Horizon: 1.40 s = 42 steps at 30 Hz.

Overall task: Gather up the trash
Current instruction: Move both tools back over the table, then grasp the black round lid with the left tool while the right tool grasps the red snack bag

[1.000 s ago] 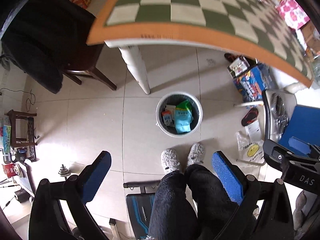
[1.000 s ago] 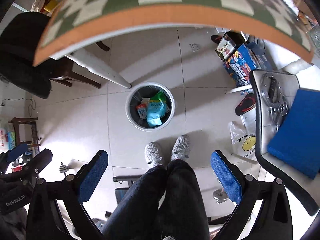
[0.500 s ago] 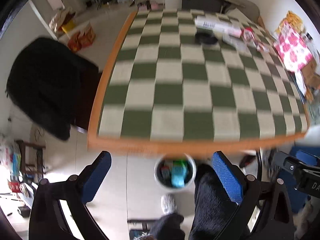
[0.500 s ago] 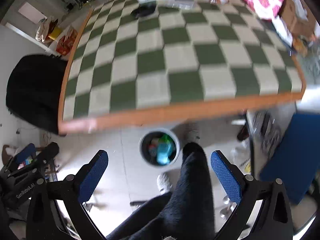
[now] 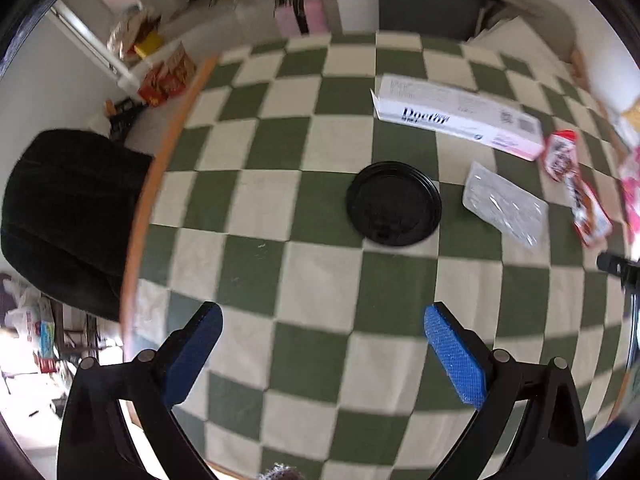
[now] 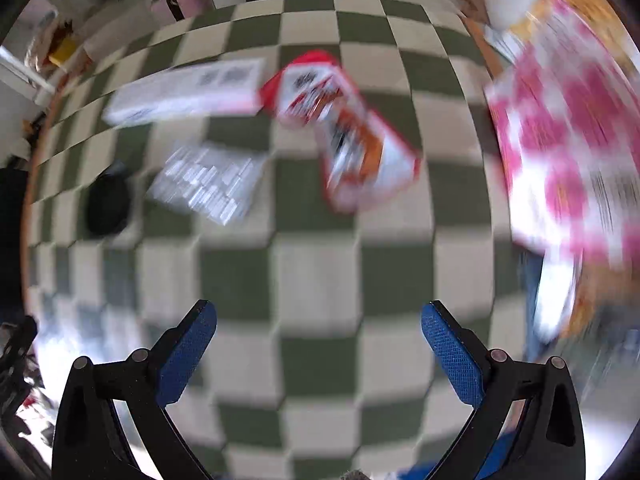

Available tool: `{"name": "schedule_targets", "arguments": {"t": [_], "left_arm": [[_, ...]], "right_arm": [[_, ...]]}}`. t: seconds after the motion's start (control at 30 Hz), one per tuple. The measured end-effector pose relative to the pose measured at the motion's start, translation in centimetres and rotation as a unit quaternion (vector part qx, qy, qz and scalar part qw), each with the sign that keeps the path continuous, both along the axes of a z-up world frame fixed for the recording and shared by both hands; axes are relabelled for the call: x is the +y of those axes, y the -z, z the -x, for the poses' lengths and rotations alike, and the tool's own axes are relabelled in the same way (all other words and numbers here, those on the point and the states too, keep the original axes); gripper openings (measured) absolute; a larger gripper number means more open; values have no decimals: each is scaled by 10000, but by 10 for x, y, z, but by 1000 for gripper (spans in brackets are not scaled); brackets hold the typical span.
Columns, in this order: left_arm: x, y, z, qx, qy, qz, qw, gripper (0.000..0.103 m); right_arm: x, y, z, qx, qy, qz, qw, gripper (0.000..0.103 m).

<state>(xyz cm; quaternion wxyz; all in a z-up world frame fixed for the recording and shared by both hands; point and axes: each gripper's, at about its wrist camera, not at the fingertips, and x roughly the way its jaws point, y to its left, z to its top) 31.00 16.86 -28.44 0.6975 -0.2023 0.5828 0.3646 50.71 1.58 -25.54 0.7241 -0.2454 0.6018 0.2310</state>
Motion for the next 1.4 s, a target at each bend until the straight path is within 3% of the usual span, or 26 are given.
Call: {"name": "schedule_targets", "arguments": {"t": [0.2,0.3,0.4,0.43,0.47,0.5,0.57,0.67,0.77,1.03,1.1,1.17,1.3,1.4], "left_arm": [[20,40,-40,390,-151,297,9987,103],[30,54,-46,527,-251,394,9975,103],[42,60,-43,415,-513,613,9959,103],[45,61,-45,364,-549,671,9956,103],[48,62,-44,327,-581,727,9951,103],[50,63,-45,264,-587,806,9947,103],[54,66,-48,167,-561,944,9938,103],[59,72,-60,72,-455,1211,9916,103],[62,82,-76,178,-261,1329,9906,103],[73,104,-96,284,-253,1454,9886,101],[77,103,-97,234,-293,1376,9898,90],[77,98,-98,153,-293,1251,9916,87],[66,88,-96,132,-136,1006,9947,87],[61,78,-93,69,-88,855,9963,87]], "right_arm": [[56,54,-99,-26,-425,575,9974,103],[73,75,-123,26,-562,666,9962,103],[70,80,-140,302,-228,148,9992,92],[67,82,-142,340,-101,74,9993,89],[65,82,-141,281,-60,33,9996,79],[61,81,-140,260,70,-3,9996,62],[49,82,-138,430,430,-85,9981,54],[24,92,-132,826,961,-227,9917,53],[5,101,-122,1042,1134,-240,9878,55],[16,123,-127,944,1084,28,9896,70],[20,128,-123,776,1035,136,9915,71],[22,132,-114,637,995,127,9929,68],[13,128,-89,605,961,-71,9935,52],[12,127,-73,546,915,-121,9942,49]]}}
